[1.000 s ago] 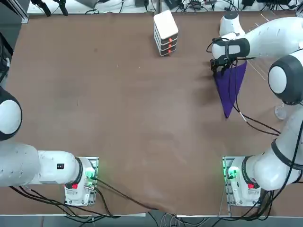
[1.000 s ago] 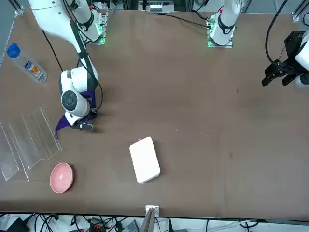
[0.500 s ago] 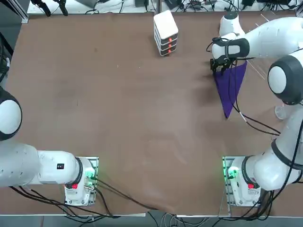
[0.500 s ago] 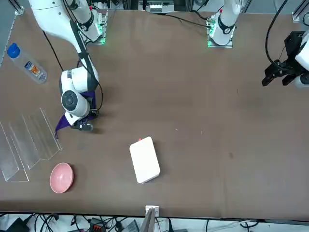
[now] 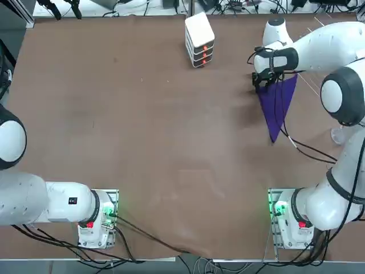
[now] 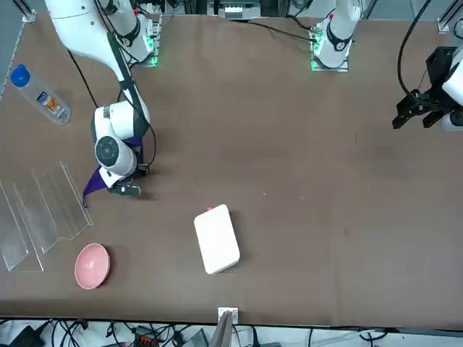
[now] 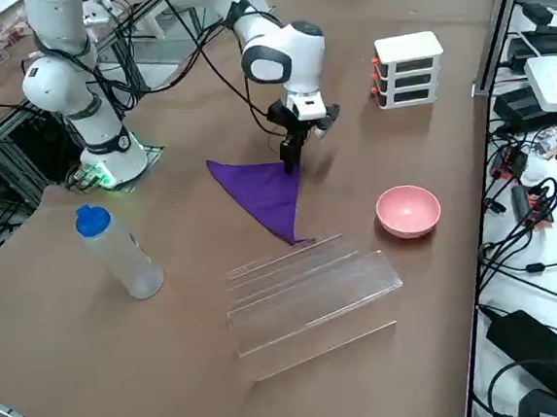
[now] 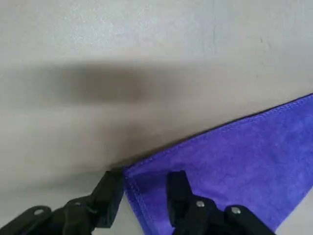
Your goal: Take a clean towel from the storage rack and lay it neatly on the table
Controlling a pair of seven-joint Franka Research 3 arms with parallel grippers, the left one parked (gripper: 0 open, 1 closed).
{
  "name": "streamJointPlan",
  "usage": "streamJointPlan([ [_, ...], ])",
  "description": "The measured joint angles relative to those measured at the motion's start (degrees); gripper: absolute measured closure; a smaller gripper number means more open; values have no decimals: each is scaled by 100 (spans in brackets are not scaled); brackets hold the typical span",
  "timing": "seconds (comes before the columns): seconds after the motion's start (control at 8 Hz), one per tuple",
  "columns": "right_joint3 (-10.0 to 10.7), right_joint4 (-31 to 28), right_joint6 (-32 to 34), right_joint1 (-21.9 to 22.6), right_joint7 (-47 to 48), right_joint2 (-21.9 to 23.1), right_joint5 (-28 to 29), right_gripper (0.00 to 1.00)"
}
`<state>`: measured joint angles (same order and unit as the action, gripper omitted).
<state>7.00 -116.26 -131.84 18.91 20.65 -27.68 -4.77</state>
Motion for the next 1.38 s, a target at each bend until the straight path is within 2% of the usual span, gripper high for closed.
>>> streamJointPlan([
  [0.5,9,8,-5,-2,2,0,-2,48],
  [0.75,9,112,-7,-2,14,-1,-2,62],
  [1.0,9,161,-2,-2,19,-2,-2,71],
  [1.38,8,169,-5,0,27,-121,-1,72],
])
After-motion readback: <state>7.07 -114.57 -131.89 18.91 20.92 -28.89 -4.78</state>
